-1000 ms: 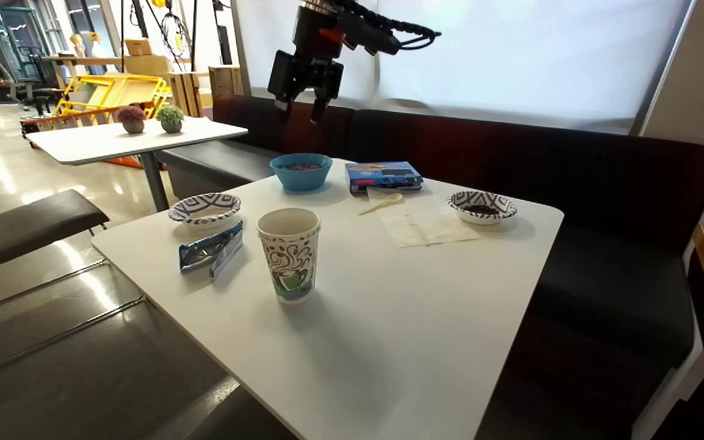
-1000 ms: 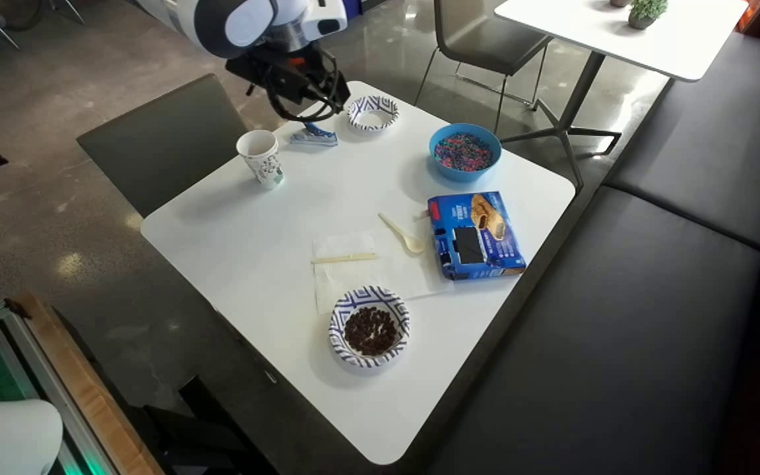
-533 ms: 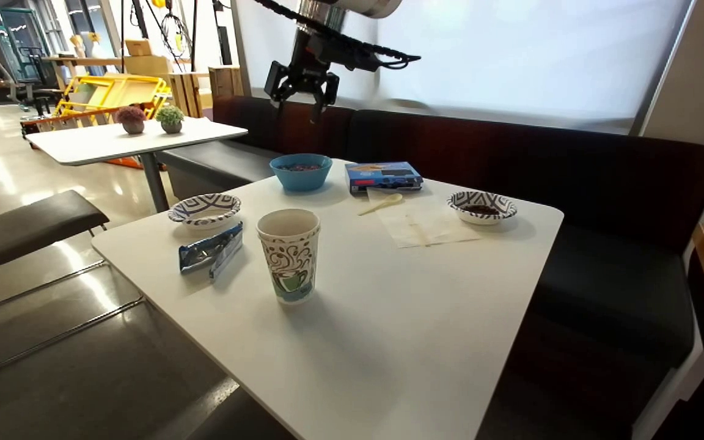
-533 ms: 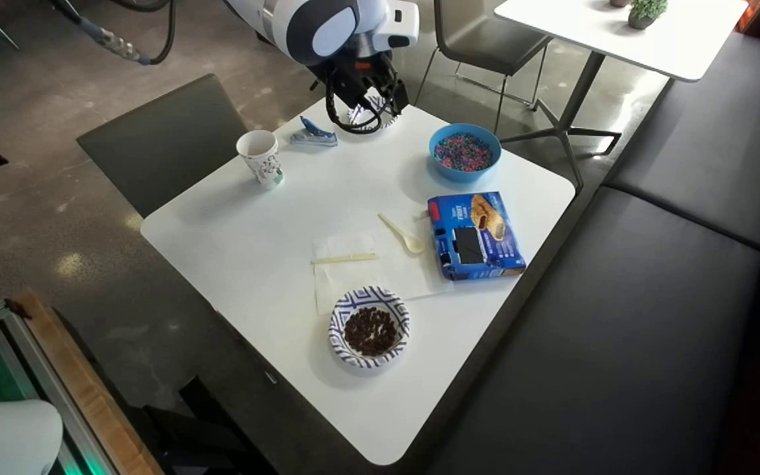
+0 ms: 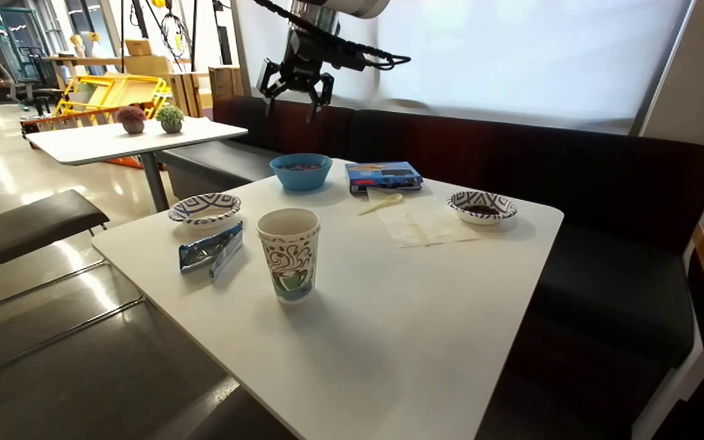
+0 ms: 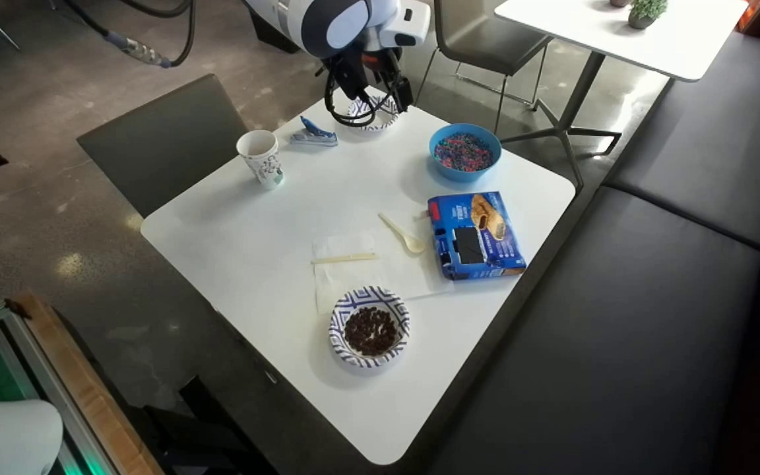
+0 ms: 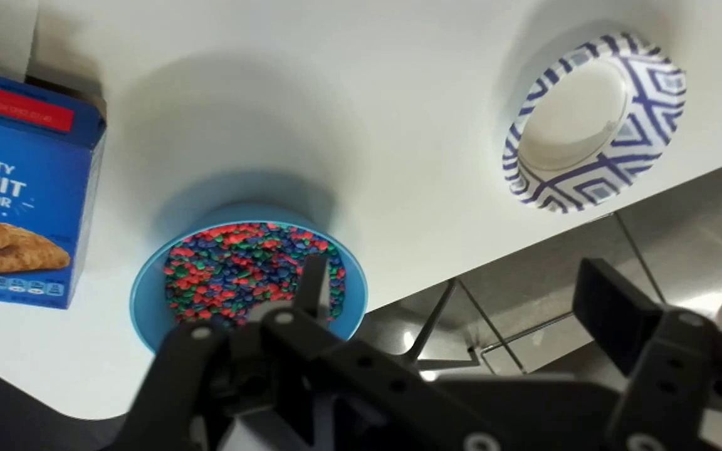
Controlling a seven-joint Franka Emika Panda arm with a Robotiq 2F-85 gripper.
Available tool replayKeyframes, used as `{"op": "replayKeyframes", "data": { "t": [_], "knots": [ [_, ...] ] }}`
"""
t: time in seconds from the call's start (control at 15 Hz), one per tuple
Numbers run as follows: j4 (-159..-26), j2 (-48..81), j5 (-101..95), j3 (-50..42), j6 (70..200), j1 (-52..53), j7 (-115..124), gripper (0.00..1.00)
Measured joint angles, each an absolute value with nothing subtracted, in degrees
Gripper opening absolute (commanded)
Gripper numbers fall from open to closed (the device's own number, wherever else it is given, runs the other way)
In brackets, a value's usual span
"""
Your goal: Move the cup and bowl to the left
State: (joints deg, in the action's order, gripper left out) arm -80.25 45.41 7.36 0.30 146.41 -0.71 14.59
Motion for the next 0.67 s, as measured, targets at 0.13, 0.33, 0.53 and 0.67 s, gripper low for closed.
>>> {"op": "replayKeyframes", "data": {
  "t": [0.13, 0.33, 0.53, 0.67],
  "knots": [
    [-74.51, 49.09, 7.29, -2.57, 144.48, 0.76, 20.90, 1.00],
    [-66.30, 55.04, 7.25, -6.69, 141.29, 2.47, 30.43, 1.00],
    [-58.53, 60.95, 7.11, -9.88, 136.75, 3.18, 39.87, 1.00],
    [-53.70, 64.84, 6.95, -11.39, 133.29, 2.95, 45.99, 1.00]
  ]
}}
